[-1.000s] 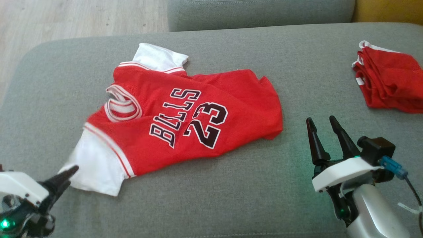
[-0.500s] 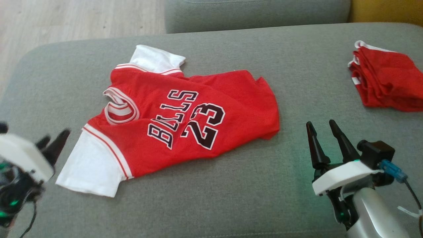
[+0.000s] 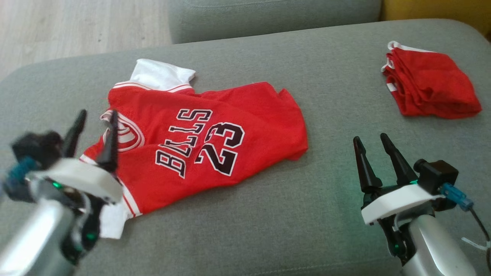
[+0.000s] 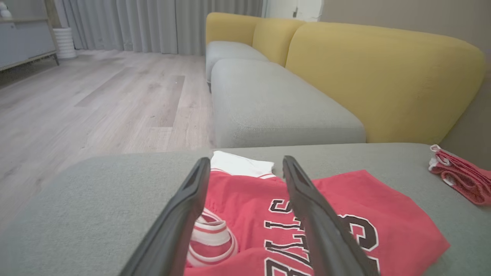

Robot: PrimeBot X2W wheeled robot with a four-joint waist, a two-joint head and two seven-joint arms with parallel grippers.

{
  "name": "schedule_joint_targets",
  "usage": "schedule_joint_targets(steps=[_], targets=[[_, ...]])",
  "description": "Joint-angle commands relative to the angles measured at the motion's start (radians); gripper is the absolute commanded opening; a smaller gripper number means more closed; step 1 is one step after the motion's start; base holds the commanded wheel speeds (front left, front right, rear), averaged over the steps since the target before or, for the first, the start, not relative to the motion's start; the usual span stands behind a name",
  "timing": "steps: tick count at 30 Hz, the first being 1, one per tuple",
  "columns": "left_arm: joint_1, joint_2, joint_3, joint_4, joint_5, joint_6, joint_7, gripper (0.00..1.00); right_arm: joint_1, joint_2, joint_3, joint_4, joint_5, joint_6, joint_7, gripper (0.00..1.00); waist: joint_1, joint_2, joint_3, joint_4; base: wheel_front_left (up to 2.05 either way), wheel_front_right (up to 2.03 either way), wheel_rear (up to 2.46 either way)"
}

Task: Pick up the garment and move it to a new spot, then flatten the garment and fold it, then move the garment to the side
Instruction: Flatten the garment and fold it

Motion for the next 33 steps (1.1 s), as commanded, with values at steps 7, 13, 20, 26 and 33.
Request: schedule_joint_targets(steps=[7, 13, 20, 26, 33], targets=[[0.06, -0.094, 0.02, 0.019, 0.145, 0.053, -0.106, 1.0, 0.002, -0.022, 0.03, -0.042, -0.006, -0.001, 0.014, 1.0, 0.0, 0.0, -0.002, -0.015, 0.0, 0.0, 0.0], [0.09, -0.177, 0.074, 0.011, 0.23, 0.019, -0.108, 1.0, -0.01, -0.043, 0.071, -0.031, 0.004, -0.001, 0.068, 1.0, 0.0, 0.0, 0.004, 0.032, 0.0, 0.0, 0.0], [0.097, -0.238, 0.102, 0.033, 0.272, -0.03, -0.108, 1.0, -0.087, -0.078, 0.155, 0.078, 0.057, -0.001, 0.21, 1.0, 0.0, 0.0, 0.018, 0.11, 0.0, 0.0, 0.0], [0.101, -0.281, 0.143, 0.067, 0.302, -0.071, -0.108, 1.0, -0.179, -0.07, 0.151, 0.244, 0.078, -0.001, 0.273, 1.0, 0.0, 0.0, 0.042, 0.193, 0.0, 0.0, 0.0], [0.1, -0.31, 0.177, 0.088, 0.331, -0.101, -0.108, 1.0, -0.252, -0.062, 0.161, 0.354, 0.084, -0.001, 0.236, 1.0, 0.0, 0.0, 0.067, 0.228, 0.0, 0.0, 0.0]])
